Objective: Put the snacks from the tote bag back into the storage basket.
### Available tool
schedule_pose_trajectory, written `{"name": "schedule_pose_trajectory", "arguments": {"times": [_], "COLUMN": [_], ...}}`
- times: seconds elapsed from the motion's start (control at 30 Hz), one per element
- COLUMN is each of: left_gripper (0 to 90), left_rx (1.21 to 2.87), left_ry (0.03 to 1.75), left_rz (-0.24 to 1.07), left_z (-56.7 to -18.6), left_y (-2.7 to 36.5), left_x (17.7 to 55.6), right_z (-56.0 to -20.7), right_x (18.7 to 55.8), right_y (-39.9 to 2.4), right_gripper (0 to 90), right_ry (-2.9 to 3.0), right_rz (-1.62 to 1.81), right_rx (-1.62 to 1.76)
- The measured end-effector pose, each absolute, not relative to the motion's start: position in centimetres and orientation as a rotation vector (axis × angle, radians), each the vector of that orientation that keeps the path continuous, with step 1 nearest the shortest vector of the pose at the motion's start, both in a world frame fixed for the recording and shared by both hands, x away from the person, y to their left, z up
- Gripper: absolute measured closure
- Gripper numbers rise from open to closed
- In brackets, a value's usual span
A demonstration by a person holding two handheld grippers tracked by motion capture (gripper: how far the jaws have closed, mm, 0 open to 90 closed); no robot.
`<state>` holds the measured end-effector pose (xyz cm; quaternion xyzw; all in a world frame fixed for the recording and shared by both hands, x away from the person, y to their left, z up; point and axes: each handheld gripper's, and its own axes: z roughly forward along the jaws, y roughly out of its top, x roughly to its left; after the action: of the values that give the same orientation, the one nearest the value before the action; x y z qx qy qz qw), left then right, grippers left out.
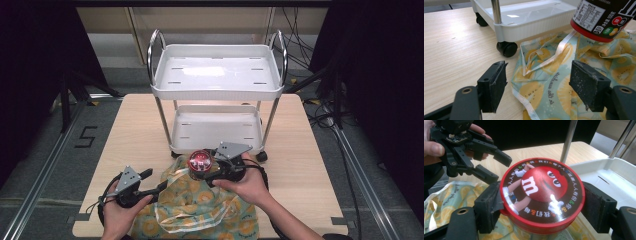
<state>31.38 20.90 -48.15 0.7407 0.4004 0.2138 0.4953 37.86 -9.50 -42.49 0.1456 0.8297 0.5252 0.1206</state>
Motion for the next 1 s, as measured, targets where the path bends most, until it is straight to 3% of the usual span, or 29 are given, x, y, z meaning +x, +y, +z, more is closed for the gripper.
{"name": "schedule_pose_trajectory", "arguments": {"times": [1.0], "left_gripper": [29.0], "left_rx": [1.794], "left_ry": [0.978], "left_rz": [0.518], "left_z": [-48.14], "left_y": [20.93], "left_x": [31.32], "right_z": [-41.88], "right_x": [38.4], "right_y": [-8.92], "right_gripper": [26.1], "right_ry": [2.404], "right_rz": [1.537], "right_rx": [0.417]}}
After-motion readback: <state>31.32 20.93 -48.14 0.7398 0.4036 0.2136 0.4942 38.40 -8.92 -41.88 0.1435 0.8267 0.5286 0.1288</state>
